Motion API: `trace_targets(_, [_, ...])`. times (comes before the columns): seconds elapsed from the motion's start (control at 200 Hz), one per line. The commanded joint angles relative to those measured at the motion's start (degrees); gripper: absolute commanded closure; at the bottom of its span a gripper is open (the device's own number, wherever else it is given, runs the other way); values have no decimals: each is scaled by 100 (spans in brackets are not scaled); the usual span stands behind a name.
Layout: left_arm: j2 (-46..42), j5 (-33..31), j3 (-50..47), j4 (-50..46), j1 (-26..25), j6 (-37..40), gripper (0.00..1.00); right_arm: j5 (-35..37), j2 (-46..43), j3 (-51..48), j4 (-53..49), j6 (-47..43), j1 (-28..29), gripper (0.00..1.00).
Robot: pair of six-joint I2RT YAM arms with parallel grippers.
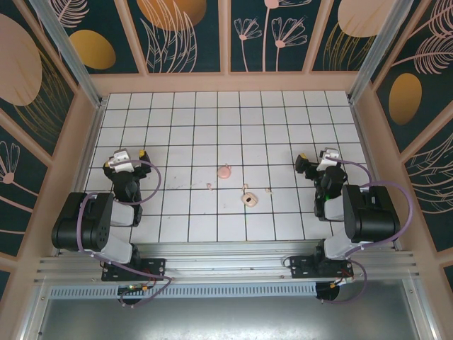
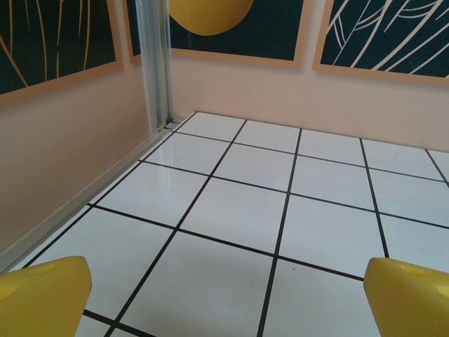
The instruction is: Insert the wireless bluetooth earbuds into the charging case
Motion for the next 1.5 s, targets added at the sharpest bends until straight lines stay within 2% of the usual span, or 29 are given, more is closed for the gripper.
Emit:
trace_targets(0.0, [-22,85,65,32,20,-35,1,24,1,90,303,-116,-6,1])
trace_targets(0.35, [-20,83,56,41,20,-35,1,31,-6,115,275,-104,-12,1])
trace_targets(0.44, [-53,122,72,5,24,-22,7,147,-183,276,-151,-44,-23,1])
trace_targets(0.5, [-151,287,215,-332,20,37,11,302,-437,650,-1057,61,-28,1])
trace_targets(0.561, [-287,386,364,-682,24,84,15,506,-593,1324,-2529,318,-71,1])
trace_targets(0.631, [-572,505,715,-1554,20,144,17,695,-606,2147,-4135,656,-69,1])
trace_targets(0.726, [-962,853,1251,-2707,21,182,20,424,-547,3082,-5872,887,-52,1])
trace_targets(0.866, [-1318,1624,2267,-4424,-4,57,27,10,-421,4215,-7836,1415,130,1])
trace_targets(1.006, [-1346,1864,3309,-6111,-237,-30,32,-76,-408,5037,-9537,1948,678,1])
trace_targets(1.111, [-1293,1589,3772,-7002,-576,-68,33,-192,-537,5231,-10318,2840,1385,2])
trace_targets(1.171, [-1244,1246,3880,-7265,-748,-215,33,-362,-653,5134,-10499,3497,1794,4])
trace_targets(1.311, [-1068,1254,3951,-7496,-859,-167,33,-701,-742,4702,-10568,4904,2692,16])
trace_targets(1.491, [-904,1356,4047,-7870,-859,-204,33,-441,-250,4798,-11180,6099,3734,19])
